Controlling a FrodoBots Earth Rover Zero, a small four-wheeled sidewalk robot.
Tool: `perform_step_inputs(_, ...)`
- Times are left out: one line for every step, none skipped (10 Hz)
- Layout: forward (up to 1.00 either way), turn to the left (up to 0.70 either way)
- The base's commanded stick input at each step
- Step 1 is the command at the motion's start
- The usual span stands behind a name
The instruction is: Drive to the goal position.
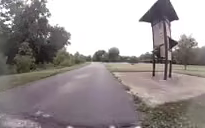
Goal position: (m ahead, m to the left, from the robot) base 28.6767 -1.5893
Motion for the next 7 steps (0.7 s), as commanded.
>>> perform_step_inputs(0.70, 0.00)
perform_step_inputs(0.70, 0.00)
perform_step_inputs(0.70, 0.00)
perform_step_inputs(0.70, 0.00)
perform_step_inputs(0.70, 0.00)
perform_step_inputs(0.70, -0.02)
perform_step_inputs(0.70, -0.12)
